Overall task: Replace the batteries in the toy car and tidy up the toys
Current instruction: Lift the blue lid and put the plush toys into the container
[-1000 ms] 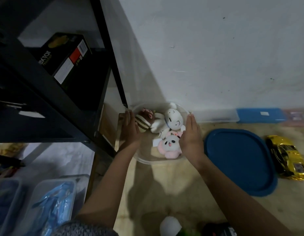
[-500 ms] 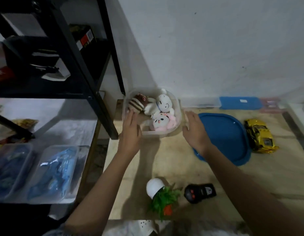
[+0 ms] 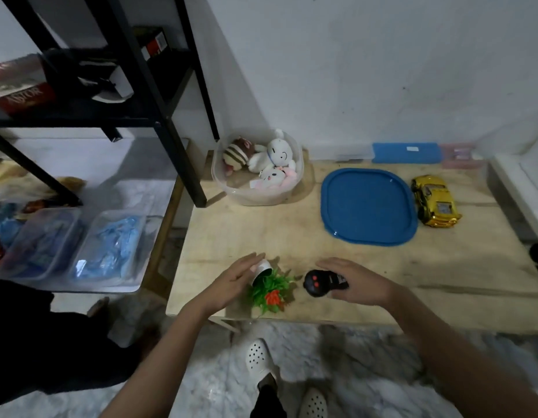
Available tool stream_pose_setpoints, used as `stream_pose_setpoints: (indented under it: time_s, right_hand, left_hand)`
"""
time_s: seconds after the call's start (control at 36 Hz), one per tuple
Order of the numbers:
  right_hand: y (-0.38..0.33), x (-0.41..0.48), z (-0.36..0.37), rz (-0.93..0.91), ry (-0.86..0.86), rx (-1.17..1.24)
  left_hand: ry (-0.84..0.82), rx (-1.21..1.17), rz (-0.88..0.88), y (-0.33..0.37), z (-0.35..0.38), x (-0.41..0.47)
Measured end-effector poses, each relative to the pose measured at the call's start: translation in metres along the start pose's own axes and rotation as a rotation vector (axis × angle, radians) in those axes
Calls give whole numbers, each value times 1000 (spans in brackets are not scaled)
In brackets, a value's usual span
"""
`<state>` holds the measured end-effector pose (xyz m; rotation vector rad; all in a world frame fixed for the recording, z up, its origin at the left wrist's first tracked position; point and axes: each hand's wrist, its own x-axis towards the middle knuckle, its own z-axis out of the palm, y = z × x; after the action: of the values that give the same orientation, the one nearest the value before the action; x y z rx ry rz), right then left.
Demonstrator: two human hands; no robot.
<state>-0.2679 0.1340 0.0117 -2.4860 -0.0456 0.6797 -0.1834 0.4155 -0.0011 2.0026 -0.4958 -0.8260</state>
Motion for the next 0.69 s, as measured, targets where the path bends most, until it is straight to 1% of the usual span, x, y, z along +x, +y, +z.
stream_pose_setpoints:
  time_s: [0.08, 0.17, 0.25, 0.39, 0.44, 0.53, 0.61, 0.69]
  right_hand:
    - [4, -2, 13, -5, 21, -60]
    - [9, -1, 22, -2, 116, -118]
    - [11, 1, 25, 16, 194, -97]
    - [21, -8, 25, 34, 230, -73]
    - [28, -16, 22, 21, 254, -20]
    - [39, -28, 14, 11, 338, 88]
    - [47, -34, 7, 48, 458, 115]
    - [45, -35, 4, 115, 554, 228]
  left_hand:
    - [4, 27, 20, -1, 6, 0]
    - [27, 64, 35, -1, 10, 3]
    - [38, 81, 31, -7, 12, 4]
    - [101, 65, 58, -14, 13, 3]
    - [124, 75, 69, -16, 14, 3]
    - [152, 86, 87, -18, 17, 4]
    - [173, 87, 105, -20, 20, 7]
    - [177, 14, 89, -20, 25, 9]
